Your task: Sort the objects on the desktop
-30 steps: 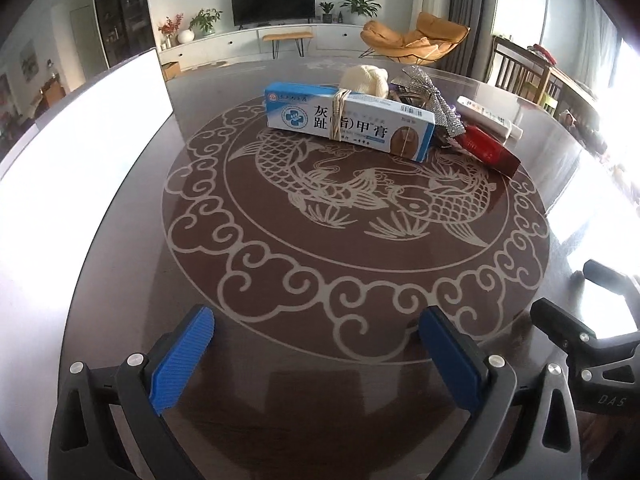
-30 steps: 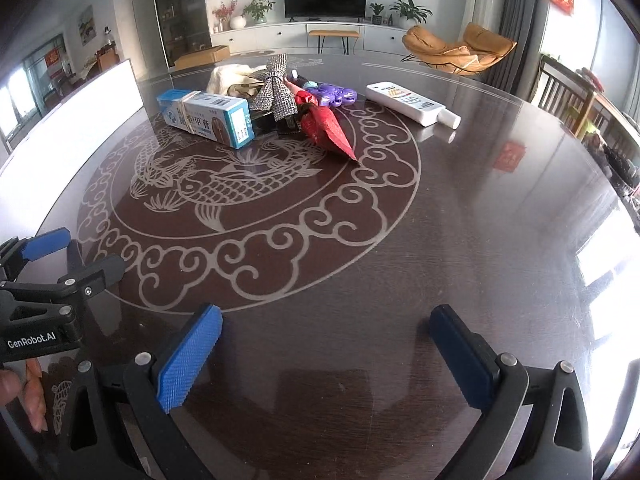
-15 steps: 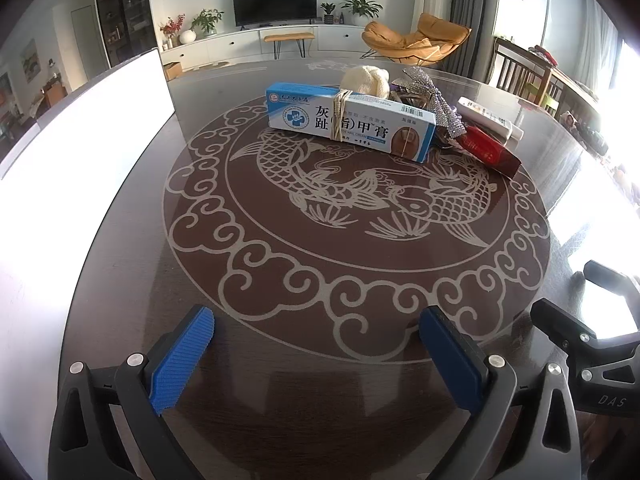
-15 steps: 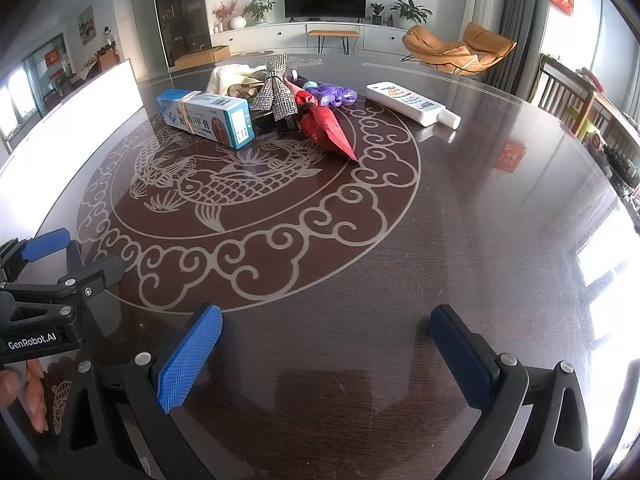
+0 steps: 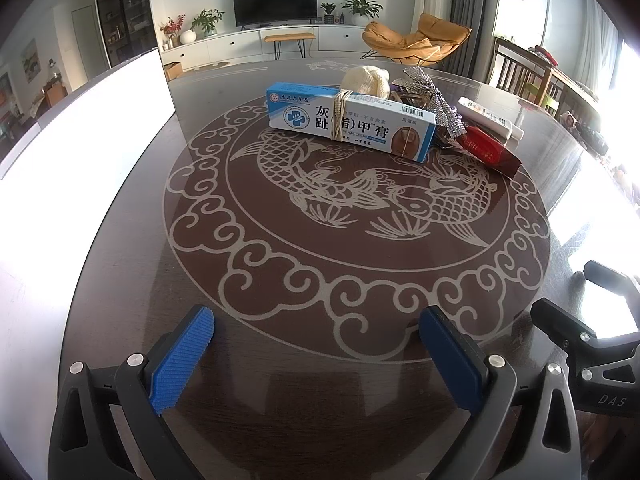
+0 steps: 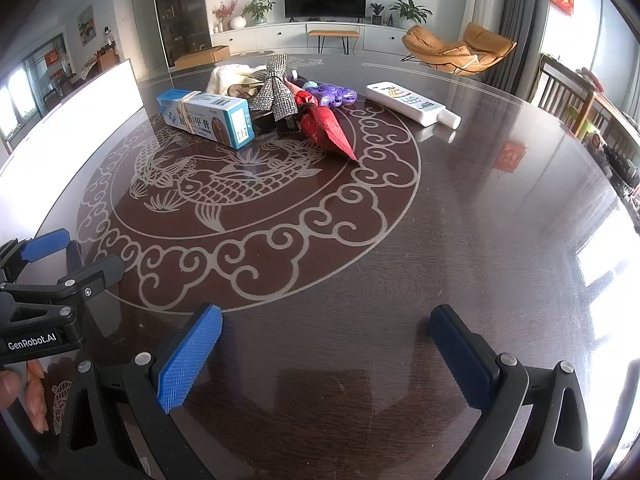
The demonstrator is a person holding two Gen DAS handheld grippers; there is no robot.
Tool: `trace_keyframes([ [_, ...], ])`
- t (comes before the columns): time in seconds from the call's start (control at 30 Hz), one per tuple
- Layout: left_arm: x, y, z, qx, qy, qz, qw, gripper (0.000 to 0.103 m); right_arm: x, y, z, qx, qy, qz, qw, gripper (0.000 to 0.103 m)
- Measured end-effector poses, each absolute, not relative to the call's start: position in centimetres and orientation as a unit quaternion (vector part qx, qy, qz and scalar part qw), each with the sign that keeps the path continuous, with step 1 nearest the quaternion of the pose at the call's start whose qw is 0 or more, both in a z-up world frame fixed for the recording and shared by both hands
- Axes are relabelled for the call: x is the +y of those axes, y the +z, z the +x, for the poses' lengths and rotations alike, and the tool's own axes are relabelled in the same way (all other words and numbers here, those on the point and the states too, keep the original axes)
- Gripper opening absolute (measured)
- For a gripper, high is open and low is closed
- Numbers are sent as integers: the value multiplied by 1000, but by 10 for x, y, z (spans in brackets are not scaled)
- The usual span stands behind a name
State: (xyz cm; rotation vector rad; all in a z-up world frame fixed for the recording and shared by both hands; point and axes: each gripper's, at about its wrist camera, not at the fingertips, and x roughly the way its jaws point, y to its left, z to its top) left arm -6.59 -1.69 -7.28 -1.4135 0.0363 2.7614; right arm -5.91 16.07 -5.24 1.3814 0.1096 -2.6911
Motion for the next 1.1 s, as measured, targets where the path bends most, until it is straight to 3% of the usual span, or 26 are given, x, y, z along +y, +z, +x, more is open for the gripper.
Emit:
trace_keyframes([
  [0.53,-19,-72,-71,7,886,-463,22,103,161,-52,-59,36,-888,456,57,103],
  [0.7,-31,-49,-116,-119,873,-469,53,103,160,-52,-59,36,-888,456,57,103],
  [0.83,-25,-21,-165,-152,884,-441,34,103,160,-52,-59,36,-888,455,57,103],
  [1.1,14,-42,-230,-56,884,-463,-33,103,161,-52,-59,36,-888,455,56,103],
])
